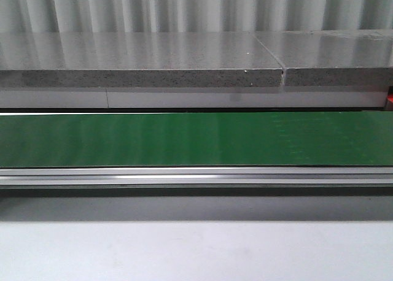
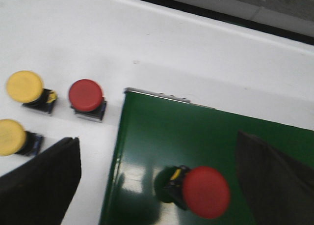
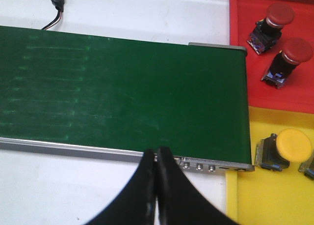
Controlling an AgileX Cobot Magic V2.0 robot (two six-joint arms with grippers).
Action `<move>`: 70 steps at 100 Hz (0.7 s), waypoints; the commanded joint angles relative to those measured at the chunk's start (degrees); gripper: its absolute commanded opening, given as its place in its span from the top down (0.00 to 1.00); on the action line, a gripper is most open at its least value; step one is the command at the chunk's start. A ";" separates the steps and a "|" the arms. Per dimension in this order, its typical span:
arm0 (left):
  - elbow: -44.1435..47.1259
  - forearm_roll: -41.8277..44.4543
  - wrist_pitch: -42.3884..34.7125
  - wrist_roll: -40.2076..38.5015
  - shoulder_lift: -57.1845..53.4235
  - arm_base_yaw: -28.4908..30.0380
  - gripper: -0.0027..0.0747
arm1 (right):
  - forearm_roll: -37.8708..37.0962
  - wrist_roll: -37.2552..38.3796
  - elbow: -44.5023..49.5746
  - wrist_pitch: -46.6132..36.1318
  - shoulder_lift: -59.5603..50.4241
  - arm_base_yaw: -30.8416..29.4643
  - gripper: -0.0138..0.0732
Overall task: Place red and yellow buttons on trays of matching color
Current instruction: 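Set the red button on the belt and open the left gripper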
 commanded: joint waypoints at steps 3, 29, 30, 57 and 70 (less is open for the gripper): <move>-0.81 2.50 -2.93 -5.03 -1.39 3.81 0.19 | 0.22 -0.49 -1.55 -2.97 -0.43 0.27 0.92; 0.94 2.86 -3.60 -5.32 4.91 10.66 0.19 | 0.22 -0.49 -1.55 -2.97 -0.43 0.27 0.92; 0.94 2.86 -3.60 -5.32 5.20 10.69 0.19 | 0.22 -0.49 -1.55 -2.97 -0.43 0.27 0.92; -1.37 3.13 -6.26 -5.41 14.84 11.70 0.19 | 0.22 -0.49 -1.55 -2.97 -0.43 0.27 0.92; -4.04 4.09 -5.38 -5.41 18.29 11.70 0.19 | 0.22 -0.49 -1.55 -2.97 -0.43 0.27 0.92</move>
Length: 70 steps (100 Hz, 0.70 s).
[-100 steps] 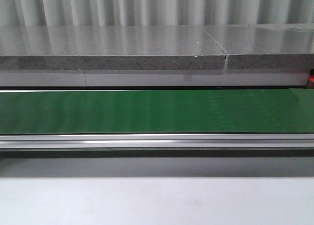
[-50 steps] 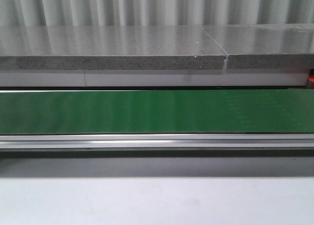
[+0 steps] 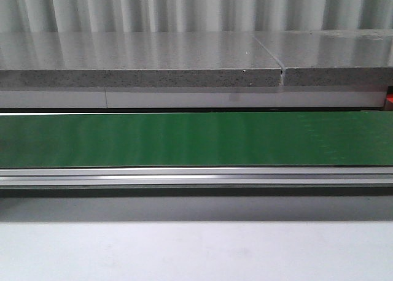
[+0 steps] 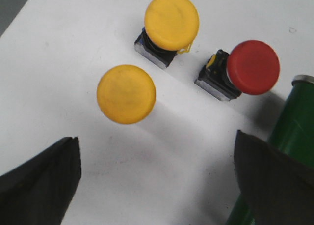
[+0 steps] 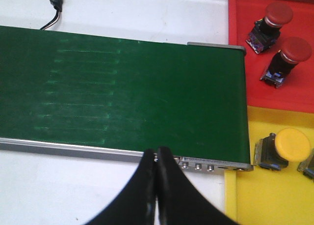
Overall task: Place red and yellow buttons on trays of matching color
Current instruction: 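Set the red button on the belt and open the left gripper, then move the left gripper to a yellow push-button and grasp it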
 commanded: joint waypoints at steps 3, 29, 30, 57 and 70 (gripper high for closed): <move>-3.75 0.33 -1.61 -0.92 0.12 0.10 0.19 | 0.22 -0.49 -1.55 -2.97 -0.43 0.27 0.92; -6.92 2.75 -1.48 -2.62 4.18 0.41 0.19 | 0.22 -0.49 -1.55 -2.97 -0.43 0.27 0.92; -6.91 2.75 -1.48 -2.62 4.42 0.59 0.19 | 0.22 -0.49 -1.55 -2.97 -0.43 0.27 0.92; -9.29 2.55 -1.37 -2.76 8.50 1.13 0.19 | 0.22 -0.49 -1.55 -2.97 -0.43 0.27 0.92; -9.29 2.55 -1.75 -2.76 9.92 1.13 0.19 | 0.22 -0.49 -1.55 -2.97 -0.43 0.27 0.92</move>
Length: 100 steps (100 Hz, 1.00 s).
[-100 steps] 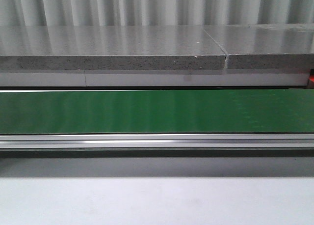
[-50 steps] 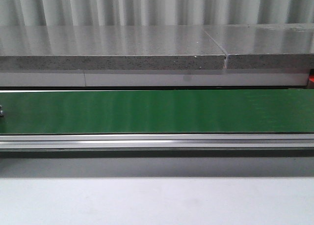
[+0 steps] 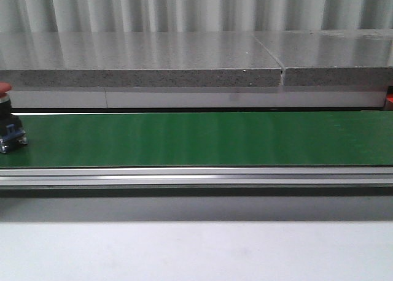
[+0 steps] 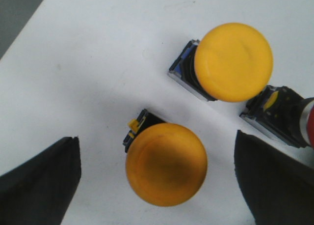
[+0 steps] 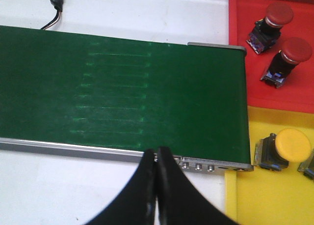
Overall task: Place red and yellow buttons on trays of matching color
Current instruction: 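Move the left gripper to a yellow push-button and grasp it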
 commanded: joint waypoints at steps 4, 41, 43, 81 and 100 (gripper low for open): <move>-1.78 -0.63 -1.99 -0.58 -1.52 0.04 0.19 | 0.22 -0.49 -1.55 -2.97 -0.43 0.27 0.92; -1.78 -0.63 -2.23 -0.58 -0.45 0.04 0.54 | 0.22 -0.49 -1.55 -2.97 -0.43 0.27 0.92; -1.78 -0.63 -2.09 -0.58 -0.45 0.04 0.58 | 0.22 -0.49 -1.55 -2.97 -0.43 0.27 0.92; -1.78 -0.63 1.80 -0.58 -7.64 0.04 0.99 | 0.22 -0.49 -1.55 -2.97 -0.43 0.27 0.92; -1.78 -0.63 4.75 -0.21 -14.88 -1.44 0.99 | 0.22 -0.49 -1.55 -2.97 -0.43 0.27 0.92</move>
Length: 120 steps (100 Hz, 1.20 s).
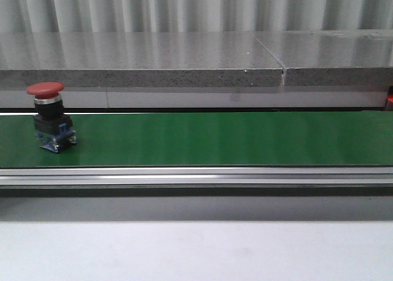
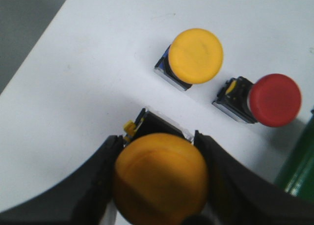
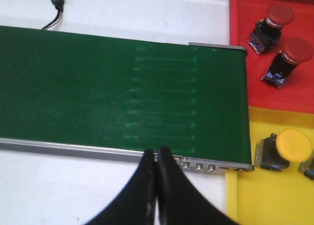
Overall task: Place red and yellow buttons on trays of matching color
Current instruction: 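Move the left gripper to a yellow push-button and grasp it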
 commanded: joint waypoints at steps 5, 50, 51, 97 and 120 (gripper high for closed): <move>-1.68 -0.70 0.38 -0.07 -7.81 -2.44 0.99 | 0.22 -0.49 -1.55 -2.97 -0.43 0.27 0.92; -0.78 3.45 5.03 2.94 -13.14 -18.55 0.99 | 0.22 -0.49 -1.55 -2.97 -0.43 0.27 0.92; -0.78 3.38 5.03 2.94 -13.14 -18.69 0.99 | 0.22 -0.49 -1.55 -2.97 -0.43 0.27 0.92; 6.39 3.78 0.65 2.94 -12.82 -21.10 0.99 | 0.22 -0.49 -1.55 -2.97 -0.43 0.27 0.92; 7.14 3.29 -0.51 2.94 -10.15 -21.10 0.99 | 0.22 -0.49 -1.55 -2.97 -0.43 0.27 0.92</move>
